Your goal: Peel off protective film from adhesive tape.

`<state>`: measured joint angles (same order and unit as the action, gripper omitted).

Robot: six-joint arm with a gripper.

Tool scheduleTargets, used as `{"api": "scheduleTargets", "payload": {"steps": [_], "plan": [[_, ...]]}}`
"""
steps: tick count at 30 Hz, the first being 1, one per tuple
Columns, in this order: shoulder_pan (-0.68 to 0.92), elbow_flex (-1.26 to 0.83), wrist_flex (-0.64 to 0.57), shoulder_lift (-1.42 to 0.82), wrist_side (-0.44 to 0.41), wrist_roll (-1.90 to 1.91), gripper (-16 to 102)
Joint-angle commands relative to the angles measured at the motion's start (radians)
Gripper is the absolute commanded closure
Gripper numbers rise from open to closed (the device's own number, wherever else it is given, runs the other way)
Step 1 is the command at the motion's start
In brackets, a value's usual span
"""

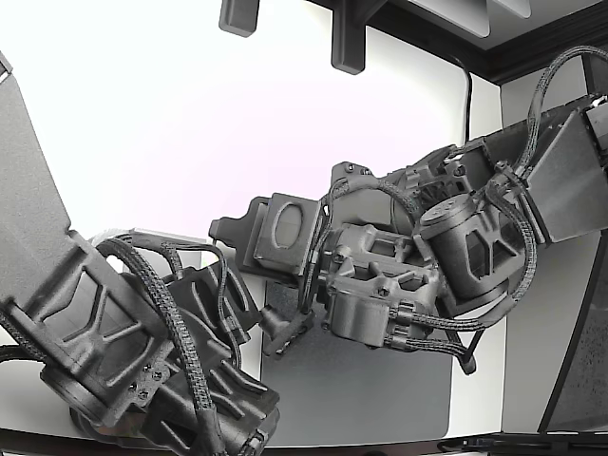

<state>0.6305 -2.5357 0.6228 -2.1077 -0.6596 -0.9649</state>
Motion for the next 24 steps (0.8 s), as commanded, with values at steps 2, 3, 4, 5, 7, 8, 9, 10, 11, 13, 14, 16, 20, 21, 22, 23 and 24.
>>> {"api": "scheduleTargets", "payload": {"steps": [2, 3, 4, 5, 7, 8, 9, 10, 11, 13, 14, 16, 20, 21, 22, 23, 24], "plan": [[-0.005, 0.034, -0.003, -0.014, 0.000, 0.002, 97], [-0.005, 0.034, -0.003, -0.014, 0.000, 0.002, 97], [-0.003, 0.035, -0.003, -0.014, 0.002, 0.003, 97], [-0.003, 0.035, -0.003, -0.014, 0.002, 0.005, 97], [-0.003, 0.035, -0.003, -0.014, 0.003, 0.005, 97], [-0.003, 0.035, -0.003, -0.014, 0.003, 0.006, 97], [-0.003, 0.035, -0.002, -0.014, 0.005, 0.008, 97], [-0.003, 0.035, -0.002, -0.014, 0.005, 0.008, 97], [-0.003, 0.035, 0.000, -0.014, 0.005, 0.009, 97], [-0.003, 0.034, 0.000, -0.014, 0.006, 0.011, 97], [-0.003, 0.034, 0.002, -0.014, 0.006, 0.012, 97], [-0.003, 0.034, 0.002, -0.014, 0.006, 0.012, 97], [-0.003, 0.034, 0.003, -0.014, 0.008, 0.012, 97], [-0.003, 0.034, 0.003, -0.014, 0.008, 0.012, 97], [-0.003, 0.034, 0.003, -0.014, 0.008, 0.012, 97], [-0.003, 0.034, 0.003, -0.014, 0.008, 0.012, 97], [-0.003, 0.034, 0.003, -0.014, 0.008, 0.012, 97]]}}
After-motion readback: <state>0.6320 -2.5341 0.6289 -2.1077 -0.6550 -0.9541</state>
